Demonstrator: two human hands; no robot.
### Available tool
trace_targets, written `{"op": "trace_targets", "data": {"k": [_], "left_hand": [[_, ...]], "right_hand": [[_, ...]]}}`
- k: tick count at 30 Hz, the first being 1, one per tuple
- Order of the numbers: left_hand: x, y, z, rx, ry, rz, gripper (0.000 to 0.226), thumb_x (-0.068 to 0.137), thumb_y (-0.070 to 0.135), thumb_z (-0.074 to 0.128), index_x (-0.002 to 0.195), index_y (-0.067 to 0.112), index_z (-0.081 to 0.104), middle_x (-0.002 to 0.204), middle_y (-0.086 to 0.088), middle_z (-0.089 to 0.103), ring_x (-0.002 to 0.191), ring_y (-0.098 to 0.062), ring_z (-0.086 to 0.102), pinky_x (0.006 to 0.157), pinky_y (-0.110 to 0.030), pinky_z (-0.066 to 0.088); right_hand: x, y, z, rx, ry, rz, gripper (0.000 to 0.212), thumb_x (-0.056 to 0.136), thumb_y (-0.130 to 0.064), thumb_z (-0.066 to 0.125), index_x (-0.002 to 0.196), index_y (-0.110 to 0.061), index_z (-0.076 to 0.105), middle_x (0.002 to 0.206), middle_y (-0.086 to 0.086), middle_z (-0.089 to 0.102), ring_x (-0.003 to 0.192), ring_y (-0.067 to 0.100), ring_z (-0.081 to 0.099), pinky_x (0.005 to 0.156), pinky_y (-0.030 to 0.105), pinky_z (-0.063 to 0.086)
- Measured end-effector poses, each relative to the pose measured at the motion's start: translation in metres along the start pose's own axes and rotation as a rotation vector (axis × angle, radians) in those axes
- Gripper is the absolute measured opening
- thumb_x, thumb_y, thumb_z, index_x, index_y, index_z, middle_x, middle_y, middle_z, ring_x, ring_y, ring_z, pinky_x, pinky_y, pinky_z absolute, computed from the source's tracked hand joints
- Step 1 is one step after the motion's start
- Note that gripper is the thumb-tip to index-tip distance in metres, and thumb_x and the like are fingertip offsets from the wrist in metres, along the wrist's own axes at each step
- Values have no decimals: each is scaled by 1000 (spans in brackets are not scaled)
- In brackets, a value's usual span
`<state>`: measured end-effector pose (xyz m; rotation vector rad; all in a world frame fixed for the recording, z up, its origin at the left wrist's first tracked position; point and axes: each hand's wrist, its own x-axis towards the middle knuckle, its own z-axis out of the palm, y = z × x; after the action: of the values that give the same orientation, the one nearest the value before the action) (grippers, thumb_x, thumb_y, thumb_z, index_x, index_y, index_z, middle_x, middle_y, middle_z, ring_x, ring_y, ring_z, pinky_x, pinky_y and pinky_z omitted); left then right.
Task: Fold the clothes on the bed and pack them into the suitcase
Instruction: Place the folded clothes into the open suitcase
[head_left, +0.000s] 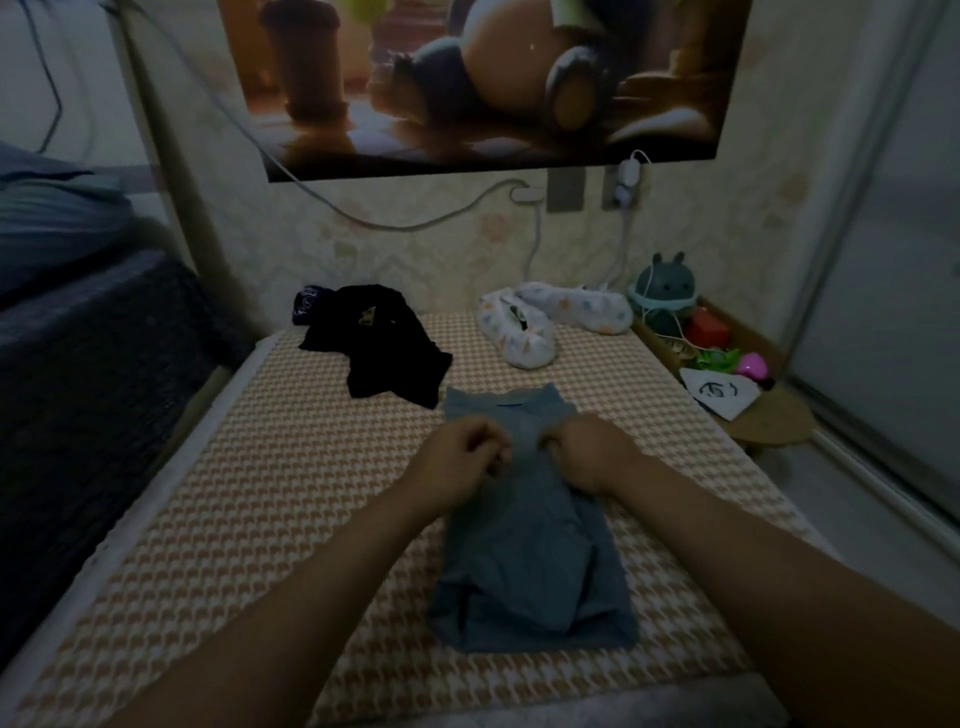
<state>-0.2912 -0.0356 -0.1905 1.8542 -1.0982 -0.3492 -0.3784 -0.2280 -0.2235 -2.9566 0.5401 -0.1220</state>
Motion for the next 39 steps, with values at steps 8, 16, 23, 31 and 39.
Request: {"op": "trace_targets", "data": {"k": [8,16,23,31,39], "left_hand": [[-28,-43,12,629,-371,-31,69,97,59,31,155,29,8,162,4,3,148,-17,4,118,-29,2],[-54,-26,-15,722,-245,330,44,80,62,55,105,26,52,101,5,46,91,-13,41,81,-38,44],[-87,-6,-11,663,-421,254,38,68,50,75,82,28,48,81,11,51,71,-8,48,63,-26,42],[-86,10,-21,731,-625,-7,15,73,14,61,75,27,54,88,1,61,82,-21,57,73,-35,50],[-55,32,-26,631,-636,-190,28,93,28,52,77,14,71,69,1,65,60,-9,58,79,-30,50]], "right_hand": [[8,-18,10,123,109,23,33,102,-25,41,132,-20,55,132,7,56,114,25,55,93,29,41],[-36,-33,-21,59,66,-93,20,89,-31,60,106,-23,66,106,-1,57,98,19,57,69,25,39],[-84,-70,-31,55,-518,-182,81,53,-59,85,122,-37,48,125,-10,51,109,14,52,95,35,48],[-105,-61,-50,-3,-437,-155,40,82,-5,62,118,-19,52,114,6,56,98,25,55,79,32,48],[-99,-60,-48,229,-458,-53,24,87,-12,55,69,-15,71,63,-7,62,58,6,55,57,21,46]]}}
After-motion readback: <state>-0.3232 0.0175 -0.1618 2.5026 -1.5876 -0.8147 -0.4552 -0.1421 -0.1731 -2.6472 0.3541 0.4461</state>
